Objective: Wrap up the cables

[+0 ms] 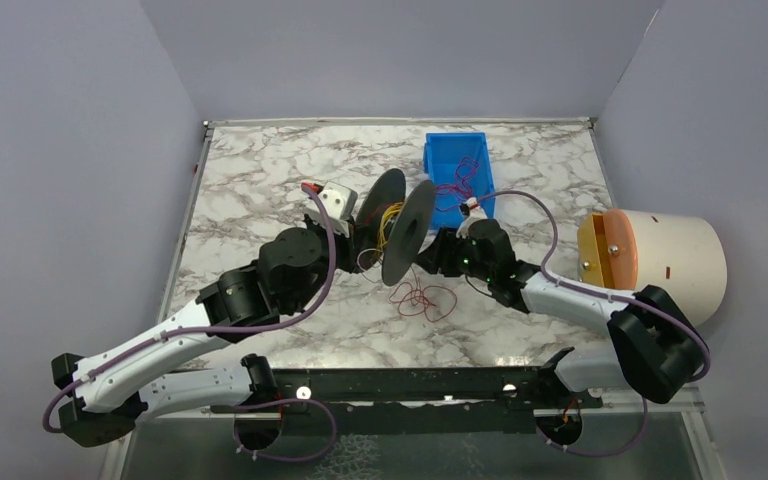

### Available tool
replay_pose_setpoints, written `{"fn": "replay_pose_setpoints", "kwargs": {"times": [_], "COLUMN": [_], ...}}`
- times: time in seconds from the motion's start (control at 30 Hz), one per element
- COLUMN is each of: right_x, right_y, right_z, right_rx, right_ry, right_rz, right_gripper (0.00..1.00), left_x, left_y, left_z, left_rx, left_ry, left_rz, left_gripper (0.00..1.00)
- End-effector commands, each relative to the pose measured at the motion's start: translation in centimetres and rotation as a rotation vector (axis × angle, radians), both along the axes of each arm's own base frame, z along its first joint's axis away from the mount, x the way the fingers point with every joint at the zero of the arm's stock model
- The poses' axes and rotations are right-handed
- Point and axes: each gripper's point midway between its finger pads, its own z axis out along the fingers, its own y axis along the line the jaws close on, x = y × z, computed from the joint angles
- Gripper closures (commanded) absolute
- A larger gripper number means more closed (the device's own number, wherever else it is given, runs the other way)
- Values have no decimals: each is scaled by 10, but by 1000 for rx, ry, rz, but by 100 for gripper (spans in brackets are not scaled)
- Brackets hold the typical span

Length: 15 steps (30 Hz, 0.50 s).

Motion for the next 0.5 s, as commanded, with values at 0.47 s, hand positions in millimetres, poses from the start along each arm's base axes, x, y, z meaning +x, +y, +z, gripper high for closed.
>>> {"fn": "replay_pose_setpoints", "kwargs": {"times": [0.47], "right_x": [-12], "right_y": [-16], "right_z": [28], "right_rx": [11], "right_ry": [-184], "right_rz": [37], "right_gripper": [48], "left_x": [24], "left_y": [23], "left_z": [74], "left_rx": [-196], "left_ry": [-119], "left_rz": [219], "left_gripper": [100]}}
